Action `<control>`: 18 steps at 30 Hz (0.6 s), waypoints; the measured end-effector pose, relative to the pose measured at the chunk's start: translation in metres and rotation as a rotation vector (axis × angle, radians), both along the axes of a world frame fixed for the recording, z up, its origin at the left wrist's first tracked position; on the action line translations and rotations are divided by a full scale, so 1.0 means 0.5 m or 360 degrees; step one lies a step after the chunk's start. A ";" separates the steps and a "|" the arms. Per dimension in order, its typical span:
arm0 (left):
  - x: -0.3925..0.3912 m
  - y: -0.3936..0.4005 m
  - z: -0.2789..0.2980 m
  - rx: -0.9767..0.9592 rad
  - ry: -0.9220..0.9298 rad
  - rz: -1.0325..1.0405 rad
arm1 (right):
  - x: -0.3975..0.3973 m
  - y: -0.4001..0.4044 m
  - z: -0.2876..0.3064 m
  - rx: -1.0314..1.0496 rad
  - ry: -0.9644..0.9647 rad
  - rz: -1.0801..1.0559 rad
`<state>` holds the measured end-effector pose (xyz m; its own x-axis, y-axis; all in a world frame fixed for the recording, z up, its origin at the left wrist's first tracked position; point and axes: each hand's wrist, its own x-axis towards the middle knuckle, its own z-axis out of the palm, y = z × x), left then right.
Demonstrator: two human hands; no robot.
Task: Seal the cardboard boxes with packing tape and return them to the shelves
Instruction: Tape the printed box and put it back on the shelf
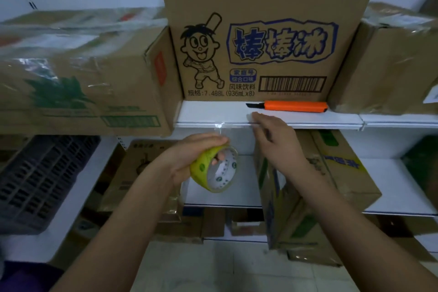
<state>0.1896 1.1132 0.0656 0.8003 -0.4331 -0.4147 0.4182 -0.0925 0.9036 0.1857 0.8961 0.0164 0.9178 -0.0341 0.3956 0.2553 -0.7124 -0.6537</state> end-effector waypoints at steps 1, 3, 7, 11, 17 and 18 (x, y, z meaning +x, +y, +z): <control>-0.011 -0.008 0.000 0.0100 -0.0170 0.0020 | -0.018 0.014 0.017 0.0279 0.0116 0.0039; -0.026 -0.027 -0.001 0.0274 -0.0411 0.0010 | -0.051 0.036 0.041 0.0708 0.0335 0.0192; -0.052 -0.065 0.000 0.0327 -0.0675 -0.0091 | -0.096 0.039 0.044 0.0958 0.0465 0.0178; -0.074 -0.099 -0.002 0.0462 -0.0793 -0.0377 | -0.143 0.007 0.043 0.1042 0.0318 -0.0023; -0.094 -0.145 -0.035 0.0825 -0.1158 -0.0548 | -0.226 -0.062 0.008 0.1304 0.0371 -0.0452; -0.099 -0.153 -0.041 0.0849 -0.1274 -0.0607 | -0.243 -0.077 0.000 0.1402 0.0351 -0.0526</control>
<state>0.1401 1.0368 0.0451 0.7741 -0.6321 -0.0338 -0.4286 -0.5627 0.7069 0.0642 0.8578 0.0164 0.8591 -0.5062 -0.0754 -0.0624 0.0428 -0.9971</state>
